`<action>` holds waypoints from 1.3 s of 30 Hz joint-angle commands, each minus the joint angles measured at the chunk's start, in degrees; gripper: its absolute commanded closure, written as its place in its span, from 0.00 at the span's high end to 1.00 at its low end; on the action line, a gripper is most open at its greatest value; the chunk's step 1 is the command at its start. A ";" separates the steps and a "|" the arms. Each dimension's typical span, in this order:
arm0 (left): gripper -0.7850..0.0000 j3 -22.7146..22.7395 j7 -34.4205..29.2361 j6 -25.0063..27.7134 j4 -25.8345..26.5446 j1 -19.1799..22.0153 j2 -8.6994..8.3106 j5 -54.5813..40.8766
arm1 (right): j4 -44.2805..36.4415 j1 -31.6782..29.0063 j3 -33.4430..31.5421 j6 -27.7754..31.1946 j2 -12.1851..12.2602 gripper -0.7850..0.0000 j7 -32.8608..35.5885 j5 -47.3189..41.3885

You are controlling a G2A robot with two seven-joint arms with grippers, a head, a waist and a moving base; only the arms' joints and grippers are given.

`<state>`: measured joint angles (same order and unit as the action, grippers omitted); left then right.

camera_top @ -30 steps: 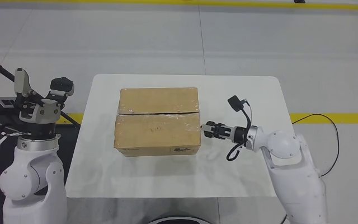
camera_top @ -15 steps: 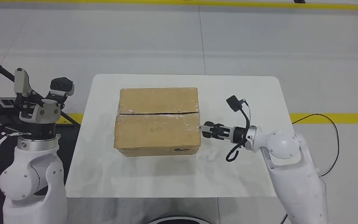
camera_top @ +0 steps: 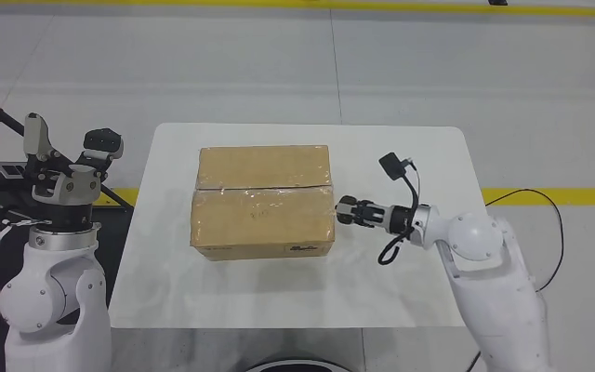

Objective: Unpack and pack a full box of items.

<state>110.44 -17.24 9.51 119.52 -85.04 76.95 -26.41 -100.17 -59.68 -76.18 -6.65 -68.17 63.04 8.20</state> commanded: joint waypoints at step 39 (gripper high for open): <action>1.00 -3.34 -18.75 -13.28 -1.36 -1.38 -1.17 -15.54 | -4.88 8.86 8.62 -0.06 0.52 0.00 -2.16 -0.97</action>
<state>107.11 -35.97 -3.76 118.17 -86.41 75.78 -41.95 -105.20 -50.98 -67.74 -6.68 -67.64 60.96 7.37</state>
